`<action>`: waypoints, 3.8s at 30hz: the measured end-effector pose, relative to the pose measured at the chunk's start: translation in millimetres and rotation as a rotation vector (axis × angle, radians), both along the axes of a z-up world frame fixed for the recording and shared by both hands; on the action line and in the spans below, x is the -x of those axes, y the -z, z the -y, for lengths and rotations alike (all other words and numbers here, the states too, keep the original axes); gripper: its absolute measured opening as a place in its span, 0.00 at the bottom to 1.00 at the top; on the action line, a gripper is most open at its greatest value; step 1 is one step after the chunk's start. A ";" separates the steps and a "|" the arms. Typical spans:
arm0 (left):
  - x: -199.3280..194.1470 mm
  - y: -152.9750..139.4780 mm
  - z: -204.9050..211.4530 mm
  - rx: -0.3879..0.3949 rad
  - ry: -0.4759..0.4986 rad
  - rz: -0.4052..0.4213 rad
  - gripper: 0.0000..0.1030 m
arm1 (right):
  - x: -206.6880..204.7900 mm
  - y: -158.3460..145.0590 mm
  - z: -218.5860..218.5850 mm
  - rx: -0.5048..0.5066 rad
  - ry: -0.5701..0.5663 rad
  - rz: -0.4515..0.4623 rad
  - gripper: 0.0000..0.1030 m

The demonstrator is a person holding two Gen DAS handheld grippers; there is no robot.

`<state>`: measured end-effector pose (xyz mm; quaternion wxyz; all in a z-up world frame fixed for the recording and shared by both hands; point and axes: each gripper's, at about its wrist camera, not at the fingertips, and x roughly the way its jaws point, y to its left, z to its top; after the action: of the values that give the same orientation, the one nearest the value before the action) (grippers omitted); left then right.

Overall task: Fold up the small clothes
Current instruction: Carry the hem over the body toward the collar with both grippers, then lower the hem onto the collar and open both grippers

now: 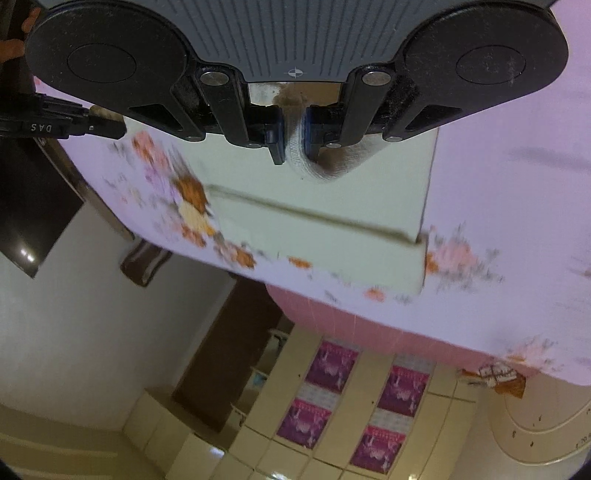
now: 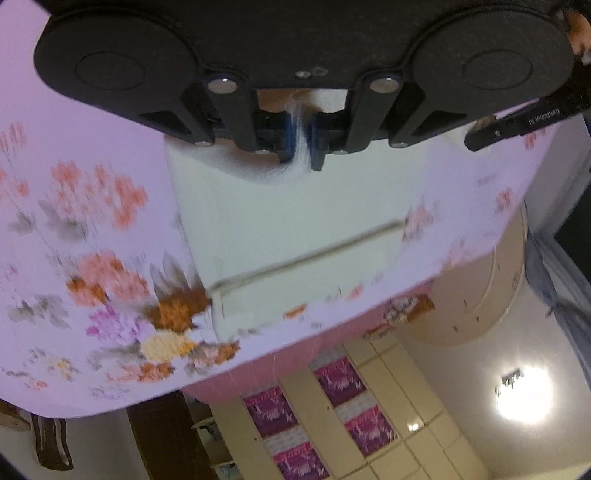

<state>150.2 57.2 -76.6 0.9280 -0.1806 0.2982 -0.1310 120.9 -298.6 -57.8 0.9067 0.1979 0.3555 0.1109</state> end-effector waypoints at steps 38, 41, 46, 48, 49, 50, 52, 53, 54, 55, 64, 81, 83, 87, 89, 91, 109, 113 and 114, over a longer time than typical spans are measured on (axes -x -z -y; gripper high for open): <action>-305.1 63.6 8.7 -0.094 -0.221 -0.125 0.33 | -322.2 72.4 29.5 -0.106 0.164 -0.074 0.55; -298.2 53.8 7.6 -0.157 -0.282 -0.054 0.91 | -324.6 61.8 27.9 -0.019 0.165 -0.018 0.68; -298.3 55.5 4.2 -0.237 -0.188 -0.045 0.87 | -326.0 58.2 9.7 0.178 0.065 0.010 0.65; -304.1 61.9 5.5 -0.268 -0.147 -0.075 0.83 | -330.1 64.3 5.8 0.225 0.052 -0.008 0.65; -308.1 66.3 6.0 -0.270 -0.139 -0.091 0.82 | -333.0 68.7 4.0 0.239 0.048 -0.024 0.65; -311.6 69.4 6.1 -0.276 -0.139 -0.100 0.82 | -336.0 71.8 3.6 0.246 0.045 -0.034 0.65; -318.2 75.7 7.1 -0.289 -0.127 -0.111 0.76 | -339.2 77.3 -1.9 0.264 0.016 -0.041 0.63; -321.0 78.2 7.6 -0.294 -0.111 -0.115 0.49 | -340.4 79.1 -6.4 0.286 -0.003 -0.043 0.57; -323.4 81.1 10.4 -0.304 -0.094 -0.122 0.33 | -340.6 80.2 -10.3 0.308 -0.017 -0.041 0.45; -325.7 83.0 10.6 -0.309 -0.095 -0.128 0.16 | -340.6 80.7 -13.4 0.326 -0.024 -0.038 0.38; -313.3 76.2 -9.0 -0.294 -0.245 -0.027 0.04 | -332.0 57.8 -9.8 0.314 0.013 0.084 0.06; -321.4 82.9 -10.6 -0.245 -0.173 -0.120 0.61 | -344.9 79.0 10.6 0.213 0.019 -0.048 0.54; -316.1 77.7 -4.3 -0.249 -0.171 -0.082 0.69 | -343.8 81.0 2.3 0.241 0.000 -0.055 0.54; -315.6 75.3 1.8 -0.281 -0.129 -0.074 0.70 | -340.2 80.7 -1.7 0.268 -0.014 -0.046 0.52; -318.4 77.1 2.9 -0.278 -0.112 -0.088 0.70 | -340.9 80.3 0.4 0.258 -0.011 -0.051 0.51; -321.7 82.9 4.5 -0.285 -0.100 -0.118 0.51 | -340.4 79.6 -1.8 0.271 -0.016 -0.053 0.46; -323.7 93.6 1.6 -0.381 -0.191 -0.051 0.03 | -342.8 73.1 -1.9 0.427 0.040 0.045 0.04; -317.0 86.6 0.2 -0.360 -0.210 -0.043 0.08 | -348.3 85.2 -1.7 0.435 0.026 -0.003 0.10; -314.1 82.4 -2.0 -0.358 -0.219 -0.041 0.13 | -346.4 81.7 0.1 0.424 0.032 0.002 0.22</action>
<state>464.2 59.3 -159.0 0.9477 -0.0469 0.3143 0.0292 467.3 -298.6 -139.6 0.9301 0.0082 0.3668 0.0191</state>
